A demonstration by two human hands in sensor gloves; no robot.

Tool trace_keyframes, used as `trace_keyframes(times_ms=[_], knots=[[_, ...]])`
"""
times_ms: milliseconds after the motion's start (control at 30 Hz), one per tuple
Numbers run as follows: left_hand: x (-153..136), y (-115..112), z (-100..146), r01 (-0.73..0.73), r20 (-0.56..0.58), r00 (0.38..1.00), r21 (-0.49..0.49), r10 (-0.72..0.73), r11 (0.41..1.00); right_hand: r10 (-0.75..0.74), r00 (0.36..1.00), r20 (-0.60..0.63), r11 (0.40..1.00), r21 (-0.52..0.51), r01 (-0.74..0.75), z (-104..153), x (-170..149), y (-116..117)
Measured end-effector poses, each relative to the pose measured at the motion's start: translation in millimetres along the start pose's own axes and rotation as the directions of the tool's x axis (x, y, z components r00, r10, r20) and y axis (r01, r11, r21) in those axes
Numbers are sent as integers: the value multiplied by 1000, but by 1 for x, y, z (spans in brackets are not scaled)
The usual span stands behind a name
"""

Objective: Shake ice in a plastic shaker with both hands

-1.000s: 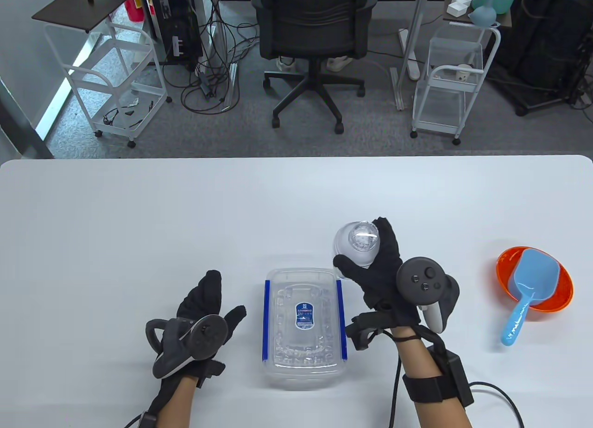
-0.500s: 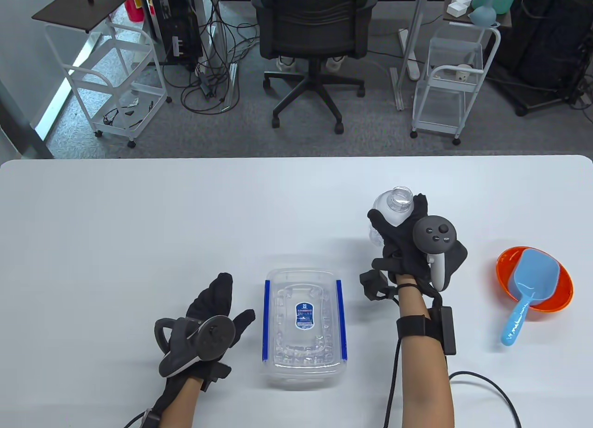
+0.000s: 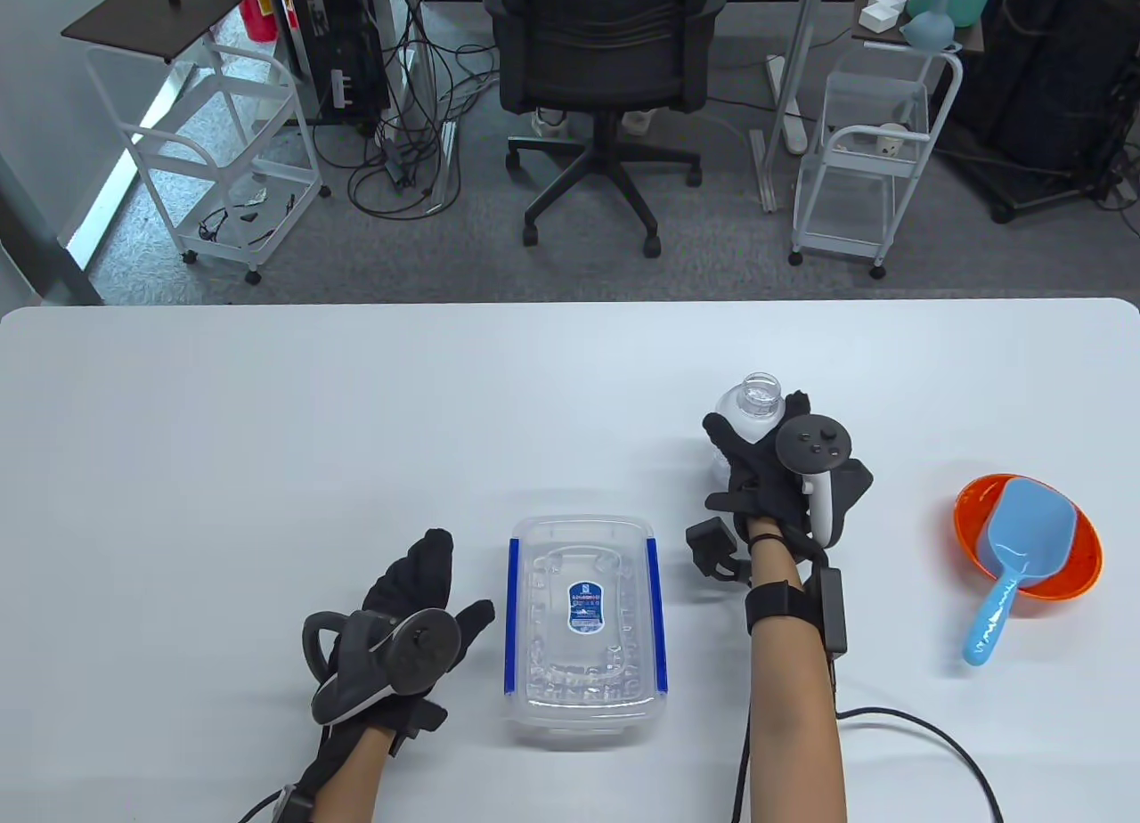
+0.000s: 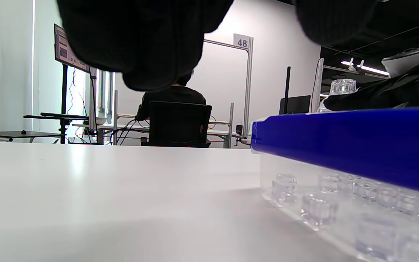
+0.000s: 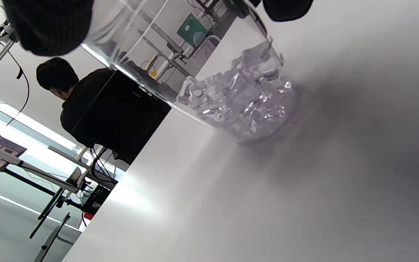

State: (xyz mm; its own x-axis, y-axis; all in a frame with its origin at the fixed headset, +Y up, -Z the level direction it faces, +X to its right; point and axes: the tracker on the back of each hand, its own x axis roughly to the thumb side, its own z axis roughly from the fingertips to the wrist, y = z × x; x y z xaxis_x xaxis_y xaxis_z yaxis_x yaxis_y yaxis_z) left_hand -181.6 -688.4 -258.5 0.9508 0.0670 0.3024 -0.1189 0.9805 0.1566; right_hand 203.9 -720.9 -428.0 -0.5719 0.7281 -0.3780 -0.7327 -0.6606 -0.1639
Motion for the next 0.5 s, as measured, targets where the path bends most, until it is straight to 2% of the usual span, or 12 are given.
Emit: trace_keyframes(times_ms=[267,500], knots=[[0,1,0,23,3,1000,7,-23,1000,-104,993,51,994,21,103,9,-5,-3],[4,2,1,52,24,998,20,-52,998,28,965,262,1000,4,-30,43,3,-24]])
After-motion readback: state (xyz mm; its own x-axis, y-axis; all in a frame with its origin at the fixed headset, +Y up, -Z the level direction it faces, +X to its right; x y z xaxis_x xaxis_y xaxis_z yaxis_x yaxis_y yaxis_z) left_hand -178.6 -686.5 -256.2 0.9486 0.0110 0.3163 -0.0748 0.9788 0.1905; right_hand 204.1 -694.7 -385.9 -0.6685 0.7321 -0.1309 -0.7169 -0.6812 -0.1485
